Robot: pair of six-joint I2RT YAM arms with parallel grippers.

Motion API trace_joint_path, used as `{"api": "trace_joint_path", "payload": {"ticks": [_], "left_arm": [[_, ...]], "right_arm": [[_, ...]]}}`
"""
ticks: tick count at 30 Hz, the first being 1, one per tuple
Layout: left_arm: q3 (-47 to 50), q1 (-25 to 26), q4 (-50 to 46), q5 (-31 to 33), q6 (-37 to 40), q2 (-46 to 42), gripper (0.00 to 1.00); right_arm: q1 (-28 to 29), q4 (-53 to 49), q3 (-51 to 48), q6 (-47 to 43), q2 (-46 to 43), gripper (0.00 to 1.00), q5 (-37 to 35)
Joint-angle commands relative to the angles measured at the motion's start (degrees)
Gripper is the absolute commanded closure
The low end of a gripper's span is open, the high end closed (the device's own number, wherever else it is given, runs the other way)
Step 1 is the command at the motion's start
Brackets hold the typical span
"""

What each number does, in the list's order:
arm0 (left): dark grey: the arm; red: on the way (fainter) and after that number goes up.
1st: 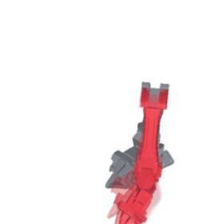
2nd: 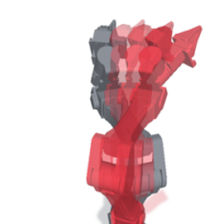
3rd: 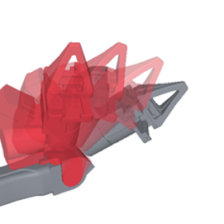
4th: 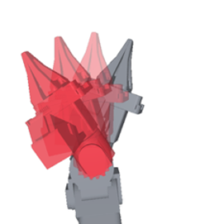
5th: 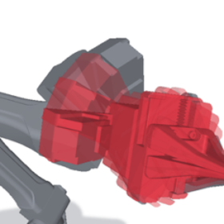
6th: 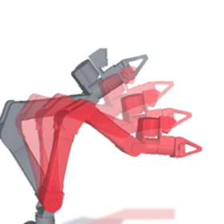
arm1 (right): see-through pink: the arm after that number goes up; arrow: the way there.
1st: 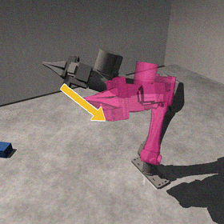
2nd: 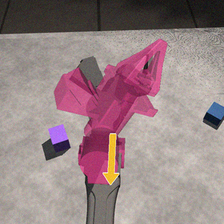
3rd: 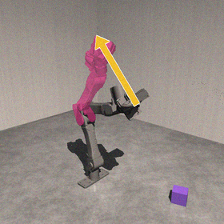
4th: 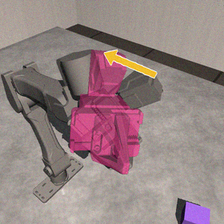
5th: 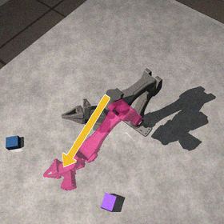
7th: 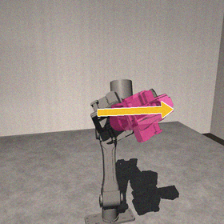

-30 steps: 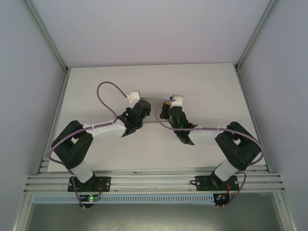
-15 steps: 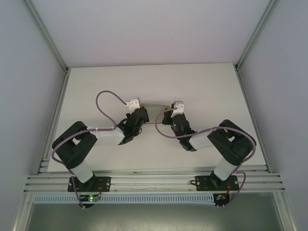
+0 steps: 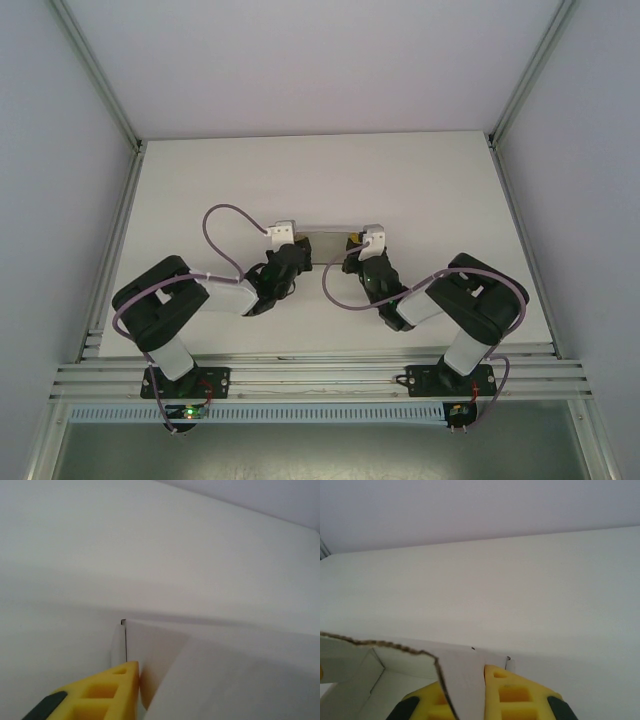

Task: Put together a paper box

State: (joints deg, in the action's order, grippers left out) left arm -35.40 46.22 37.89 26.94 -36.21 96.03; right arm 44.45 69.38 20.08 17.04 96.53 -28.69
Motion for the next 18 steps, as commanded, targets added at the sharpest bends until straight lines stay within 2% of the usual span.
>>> {"api": "trace_joint_path", "payload": {"ticks": [1, 5, 8, 10, 12, 15, 18], "left_arm": [[0.1, 1.8, -4.3, 1.5, 1.3, -2.1, 0.70], [0.5, 2.5, -7.1, 3.8, 2.1, -4.5, 0.55], [0.7, 2.9, -10.2, 2.9, 1.9, -7.1, 0.38], [0.8, 3.6, -12.8, 2.2, 2.5, -9.3, 0.21], [0.6, 4.6, -16.4, 2.1, 4.4, -11.6, 0.00], [-1.7, 7.4, -27.2, 7.4, 6.1, -16.1, 0.00], [-6.2, 9.6, -41.7, 8.6, 4.1, -22.0, 0.00]], "right_arm": [[1.0, -3.7, -0.9, -1.8, -0.9, 1.00, -3.6], [1.8, -3.8, -1.5, -2.8, -0.9, 1.00, -4.5], [2.0, -4.5, -1.6, -2.8, -0.9, 1.00, -4.8], [2.1, -5.2, -1.6, -2.4, -0.7, 1.00, -4.8], [2.1, -5.2, -2.0, -1.8, -0.2, 1.00, -5.0], [2.2, -4.7, -2.5, -1.3, -0.1, 1.00, -5.4], [2.2, -5.0, -2.7, -1.5, -0.1, 1.00, -4.8]]}}
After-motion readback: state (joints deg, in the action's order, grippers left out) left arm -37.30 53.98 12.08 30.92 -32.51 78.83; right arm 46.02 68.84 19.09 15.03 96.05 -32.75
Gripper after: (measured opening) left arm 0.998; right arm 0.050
